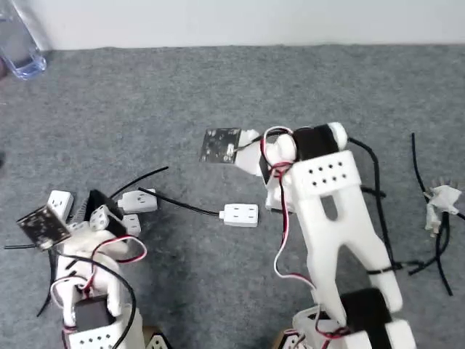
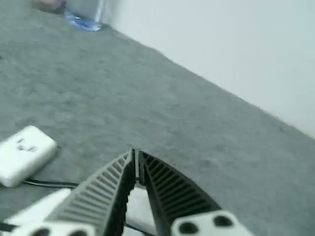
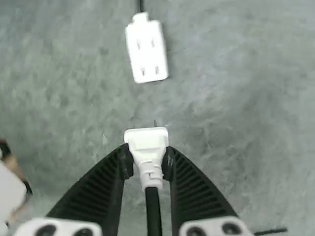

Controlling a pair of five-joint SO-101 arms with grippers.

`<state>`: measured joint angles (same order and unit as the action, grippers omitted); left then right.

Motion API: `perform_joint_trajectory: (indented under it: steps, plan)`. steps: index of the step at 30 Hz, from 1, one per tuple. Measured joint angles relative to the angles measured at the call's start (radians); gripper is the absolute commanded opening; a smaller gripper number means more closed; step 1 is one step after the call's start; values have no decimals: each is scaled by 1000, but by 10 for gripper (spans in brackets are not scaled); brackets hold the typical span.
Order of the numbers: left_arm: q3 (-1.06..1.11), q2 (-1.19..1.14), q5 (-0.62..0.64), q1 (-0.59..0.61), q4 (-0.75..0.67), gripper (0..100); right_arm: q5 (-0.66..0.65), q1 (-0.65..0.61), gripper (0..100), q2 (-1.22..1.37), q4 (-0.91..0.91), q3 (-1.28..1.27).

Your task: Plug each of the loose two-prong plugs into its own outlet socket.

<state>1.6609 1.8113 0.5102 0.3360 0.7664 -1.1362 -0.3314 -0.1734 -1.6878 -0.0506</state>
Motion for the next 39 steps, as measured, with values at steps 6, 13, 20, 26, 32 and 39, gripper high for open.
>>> perform_joint_trajectory:
  steps: [6, 13, 20, 26, 32, 39]
  plan:
    - [18, 0, -46, 118, 84, 13, -94, -14, 8, 103, 35, 0]
    - [28, 0, -46, 198, 138, 13, -57, -97, 8, 118, 104, 0]
    - [28, 0, -49, 193, 307, 13, -23, -130, 8, 130, 127, 0]
    - [28, 0, -49, 193, 381, 14, 23, -137, 8, 163, 160, -3]
    - [28, 0, -49, 193, 381, 14, 54, -137, 8, 170, 244, -75]
    - [28, 0, -49, 193, 381, 14, 78, -124, 8, 180, 351, -155]
